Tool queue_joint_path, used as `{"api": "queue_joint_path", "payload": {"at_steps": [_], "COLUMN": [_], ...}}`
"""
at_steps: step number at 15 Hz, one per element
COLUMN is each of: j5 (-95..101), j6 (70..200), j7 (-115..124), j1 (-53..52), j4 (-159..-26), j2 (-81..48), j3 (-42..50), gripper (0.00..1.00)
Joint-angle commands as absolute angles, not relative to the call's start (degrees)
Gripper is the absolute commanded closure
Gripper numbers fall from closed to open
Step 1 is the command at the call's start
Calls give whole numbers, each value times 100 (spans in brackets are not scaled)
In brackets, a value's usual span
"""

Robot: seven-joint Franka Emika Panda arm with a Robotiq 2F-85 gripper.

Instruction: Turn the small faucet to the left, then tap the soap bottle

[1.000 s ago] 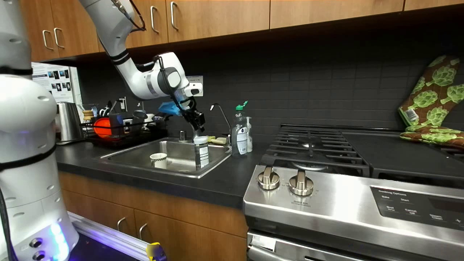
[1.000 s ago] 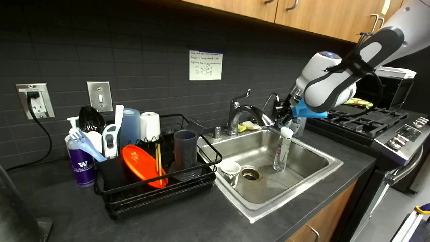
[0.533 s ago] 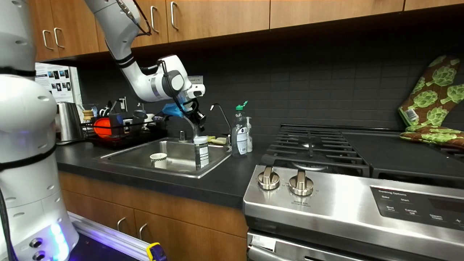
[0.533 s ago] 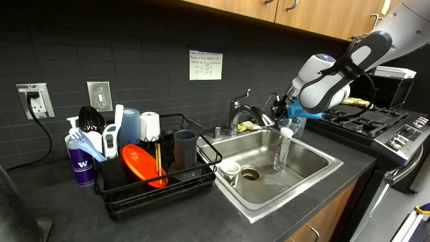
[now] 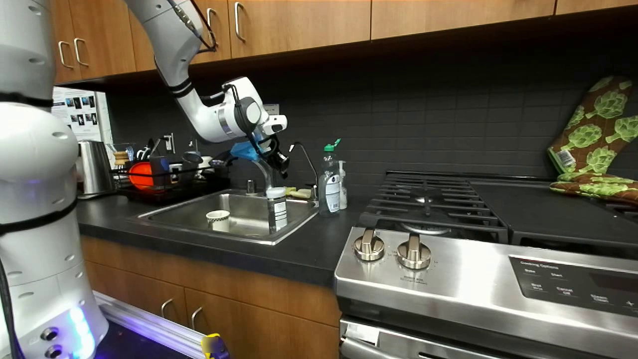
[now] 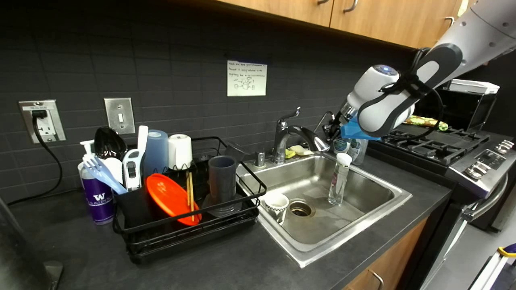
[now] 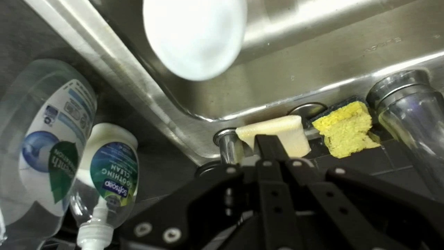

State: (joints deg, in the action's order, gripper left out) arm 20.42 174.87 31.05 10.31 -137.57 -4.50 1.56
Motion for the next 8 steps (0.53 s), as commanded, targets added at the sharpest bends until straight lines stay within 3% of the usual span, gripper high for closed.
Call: {"api": "queue_joint_path", "payload": {"at_steps": [1,8], "j5": [2674,2525], "j6": [17287,16185], "j7": [3572,3074], "j1": [930,954], "j4": [-13419,-13280], "j2": [-497,-435], "j3": [368,206], "gripper": [100,100]}}
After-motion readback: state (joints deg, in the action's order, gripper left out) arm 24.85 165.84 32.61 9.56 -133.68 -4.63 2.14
